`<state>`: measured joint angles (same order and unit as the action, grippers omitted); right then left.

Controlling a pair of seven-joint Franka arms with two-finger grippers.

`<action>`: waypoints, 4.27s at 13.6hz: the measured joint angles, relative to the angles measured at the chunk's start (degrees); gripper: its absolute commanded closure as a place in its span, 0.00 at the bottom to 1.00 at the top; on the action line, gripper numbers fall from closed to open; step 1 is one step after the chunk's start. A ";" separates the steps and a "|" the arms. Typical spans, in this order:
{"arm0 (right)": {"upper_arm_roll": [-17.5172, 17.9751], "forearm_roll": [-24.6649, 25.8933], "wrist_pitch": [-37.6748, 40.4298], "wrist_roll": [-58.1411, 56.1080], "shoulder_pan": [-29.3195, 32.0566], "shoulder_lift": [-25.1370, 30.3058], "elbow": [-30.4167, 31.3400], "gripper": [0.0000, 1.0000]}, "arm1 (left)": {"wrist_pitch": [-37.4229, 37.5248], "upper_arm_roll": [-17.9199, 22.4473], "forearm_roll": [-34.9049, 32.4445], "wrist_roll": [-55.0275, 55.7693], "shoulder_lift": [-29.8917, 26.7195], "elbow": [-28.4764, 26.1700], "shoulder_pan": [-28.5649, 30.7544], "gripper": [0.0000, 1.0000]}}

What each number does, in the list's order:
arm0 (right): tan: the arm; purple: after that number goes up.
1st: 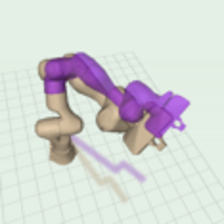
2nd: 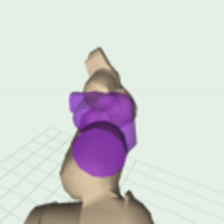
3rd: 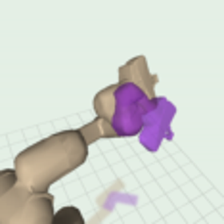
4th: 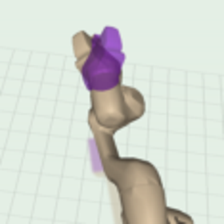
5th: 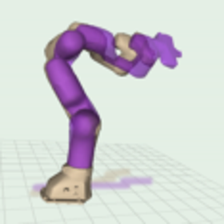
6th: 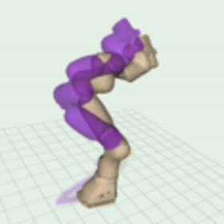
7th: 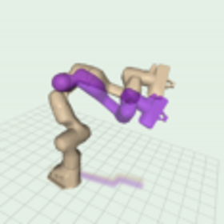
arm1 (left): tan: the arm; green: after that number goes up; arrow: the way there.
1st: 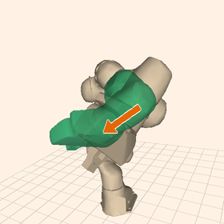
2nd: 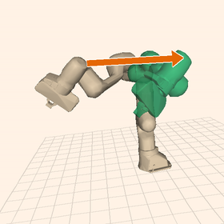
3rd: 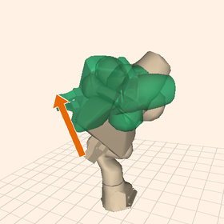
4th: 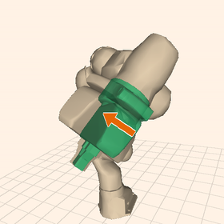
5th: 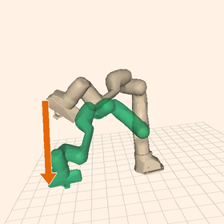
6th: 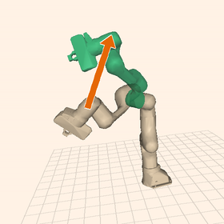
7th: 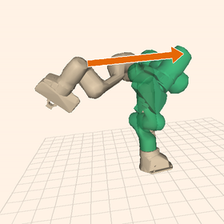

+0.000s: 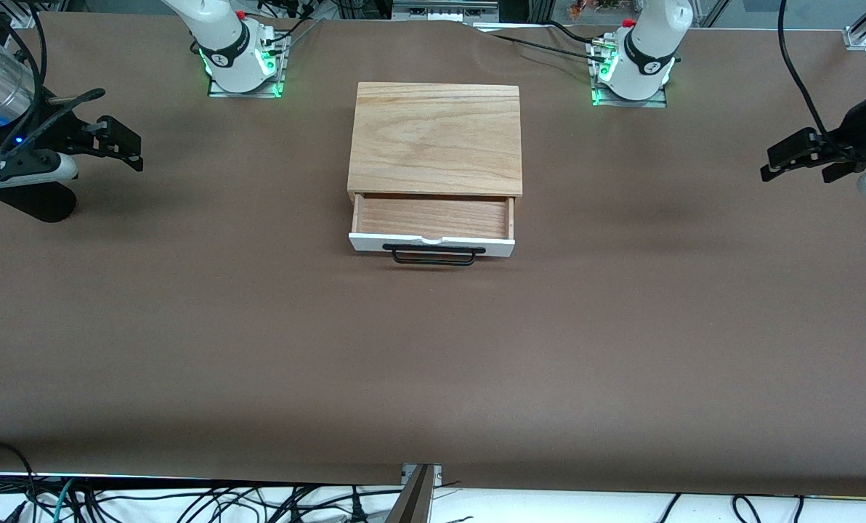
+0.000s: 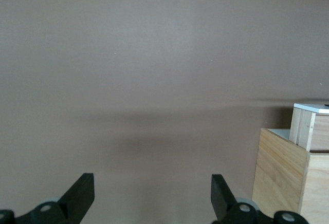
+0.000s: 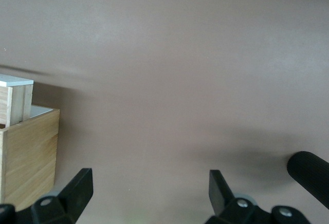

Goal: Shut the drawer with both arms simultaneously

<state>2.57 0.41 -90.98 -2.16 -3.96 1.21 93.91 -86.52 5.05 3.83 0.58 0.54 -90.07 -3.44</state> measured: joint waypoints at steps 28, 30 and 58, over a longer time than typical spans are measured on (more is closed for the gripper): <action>0.00 -0.05 1.52 0.05 0.50 0.47 -0.06 0.00 | -0.08 0.57 -0.01 -2.27 0.69 -0.01 0.84 0.00; 0.00 -0.05 1.67 0.05 0.51 0.59 -0.06 0.00 | -0.08 0.57 -0.01 -2.27 0.70 -0.01 0.84 0.00; 4.17 -35.47 -32.44 5.49 -15.24 -38.46 -7.63 0.00 | -5.98 -0.79 11.41 -1.57 19.34 0.76 -3.18 0.00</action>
<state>6.74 -35.05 -123.41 3.33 -19.19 -37.25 86.28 -92.50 4.26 15.23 -1.00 19.88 -89.31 -6.62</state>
